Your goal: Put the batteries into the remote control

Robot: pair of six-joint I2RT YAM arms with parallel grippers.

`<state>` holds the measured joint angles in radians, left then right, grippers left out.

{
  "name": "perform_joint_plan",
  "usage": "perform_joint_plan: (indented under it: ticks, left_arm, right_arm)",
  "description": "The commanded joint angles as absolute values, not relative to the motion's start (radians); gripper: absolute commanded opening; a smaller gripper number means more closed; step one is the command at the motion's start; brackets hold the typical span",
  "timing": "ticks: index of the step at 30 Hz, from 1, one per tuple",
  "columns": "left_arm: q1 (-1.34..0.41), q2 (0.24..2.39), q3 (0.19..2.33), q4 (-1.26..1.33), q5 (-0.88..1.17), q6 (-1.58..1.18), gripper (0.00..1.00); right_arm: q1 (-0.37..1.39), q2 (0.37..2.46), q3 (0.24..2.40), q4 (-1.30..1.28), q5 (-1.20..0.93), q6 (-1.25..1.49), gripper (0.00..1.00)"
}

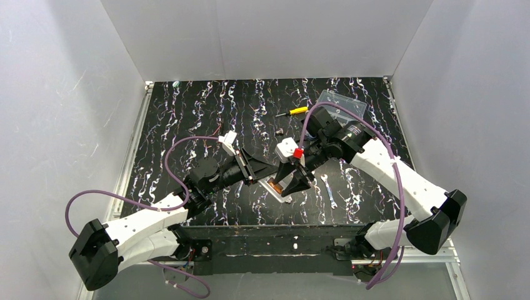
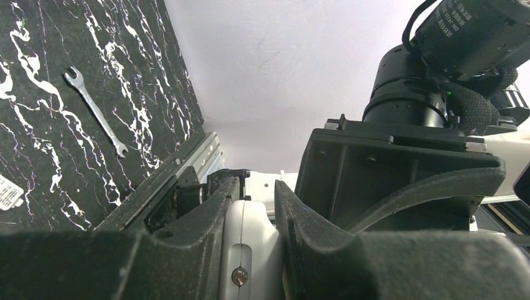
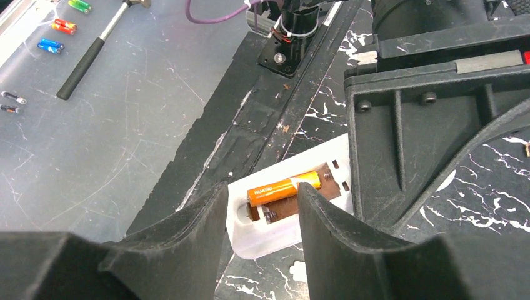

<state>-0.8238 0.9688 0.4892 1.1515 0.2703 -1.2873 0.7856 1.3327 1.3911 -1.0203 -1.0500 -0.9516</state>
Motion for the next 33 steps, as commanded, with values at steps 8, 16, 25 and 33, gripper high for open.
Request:
perform_joint_plan:
  ticks: [8, 16, 25, 33]
  left_arm:
    - [-0.822, 0.947, 0.53, 1.243, 0.287, -1.287, 0.0]
    - [-0.822, 0.95, 0.531, 1.247, 0.287, -1.289, 0.0]
    - [-0.823, 0.943, 0.528, 1.244, 0.284, -1.287, 0.0]
    - [-0.822, 0.936, 0.528, 1.244, 0.271, -1.288, 0.0]
  right_arm:
    - [0.792, 1.35, 1.388, -1.054, -1.051, -1.012, 0.51]
    - [0.795, 1.363, 1.395, -1.067, -1.047, -1.024, 0.49]
    - [0.799, 1.378, 1.402, -1.071, -1.046, -1.029, 0.47]
    - [0.803, 1.39, 1.41, -1.08, -1.049, -1.033, 0.46]
